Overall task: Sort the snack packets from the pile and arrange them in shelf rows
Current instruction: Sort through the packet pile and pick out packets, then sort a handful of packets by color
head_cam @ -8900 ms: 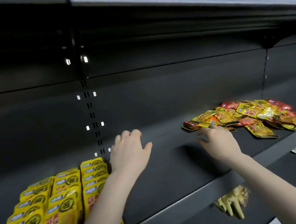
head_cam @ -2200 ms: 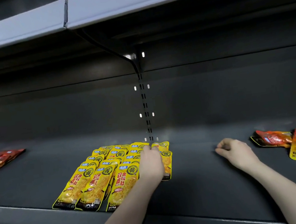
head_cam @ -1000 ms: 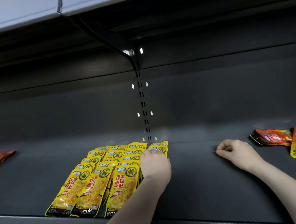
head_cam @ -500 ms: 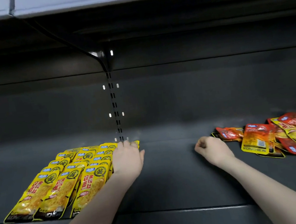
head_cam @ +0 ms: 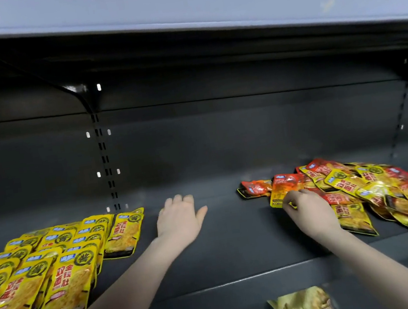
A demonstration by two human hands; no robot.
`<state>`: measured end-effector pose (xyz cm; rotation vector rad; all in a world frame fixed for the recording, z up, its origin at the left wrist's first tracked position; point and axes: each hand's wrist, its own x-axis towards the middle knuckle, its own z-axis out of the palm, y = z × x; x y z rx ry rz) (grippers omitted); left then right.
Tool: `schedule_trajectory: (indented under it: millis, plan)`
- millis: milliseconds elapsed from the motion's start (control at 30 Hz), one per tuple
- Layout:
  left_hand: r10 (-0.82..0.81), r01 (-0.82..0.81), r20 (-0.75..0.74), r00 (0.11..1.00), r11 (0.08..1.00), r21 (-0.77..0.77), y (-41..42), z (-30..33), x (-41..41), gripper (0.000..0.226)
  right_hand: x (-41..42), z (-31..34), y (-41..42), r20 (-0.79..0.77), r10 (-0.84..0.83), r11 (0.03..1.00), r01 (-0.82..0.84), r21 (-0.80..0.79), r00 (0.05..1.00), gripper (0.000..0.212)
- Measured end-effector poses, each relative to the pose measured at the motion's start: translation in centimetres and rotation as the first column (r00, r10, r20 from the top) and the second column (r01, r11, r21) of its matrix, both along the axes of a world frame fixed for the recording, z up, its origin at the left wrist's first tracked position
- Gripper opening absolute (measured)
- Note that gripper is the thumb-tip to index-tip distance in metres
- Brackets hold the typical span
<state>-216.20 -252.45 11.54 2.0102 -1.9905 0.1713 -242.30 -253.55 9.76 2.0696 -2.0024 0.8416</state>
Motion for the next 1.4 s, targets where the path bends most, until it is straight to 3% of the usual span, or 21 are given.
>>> schedule_trajectory:
  millis: [200,533,967,1067,1300,1400]
  plan:
    - [-0.062,0.064,-0.038,0.997,0.998,0.03,-1.9,0.3,-5.1,0.052,-5.8,1.0,-1.1,-0.012,-0.049,0.999,0.049,0.008,0.999,0.019]
    - [-0.041,0.051,-0.163,0.986,0.997,0.062,-7.7,-1.1,-13.9,0.051,-11.7,1.3,-6.8,-0.023,0.11,0.992,-0.112,-0.057,0.994,0.019]
    - [-0.051,0.059,-0.101,0.994,0.995,0.077,-13.2,-2.2,-14.7,0.047,-14.3,-0.3,-10.8,-0.069,0.139,0.986,-0.144,-0.085,0.988,0.018]
    - [-0.062,0.078,-0.16,0.985,0.992,0.097,-13.8,-2.0,-15.0,0.058,-14.4,-0.4,-11.2,-0.046,0.146,0.983,-0.15,-0.104,0.988,0.016]
    - [-0.119,0.162,-0.265,0.957,0.976,0.146,-14.5,-1.8,-14.5,0.036,-14.3,-1.0,-11.7,-0.032,0.145,0.982,-0.148,-0.118,0.989,0.011]
    - [-0.107,0.167,-0.329,0.938,0.973,0.159,-14.3,-1.8,-13.8,0.038,-14.3,-0.7,-11.7,-0.073,0.135,0.987,-0.14,-0.074,0.988,0.015]
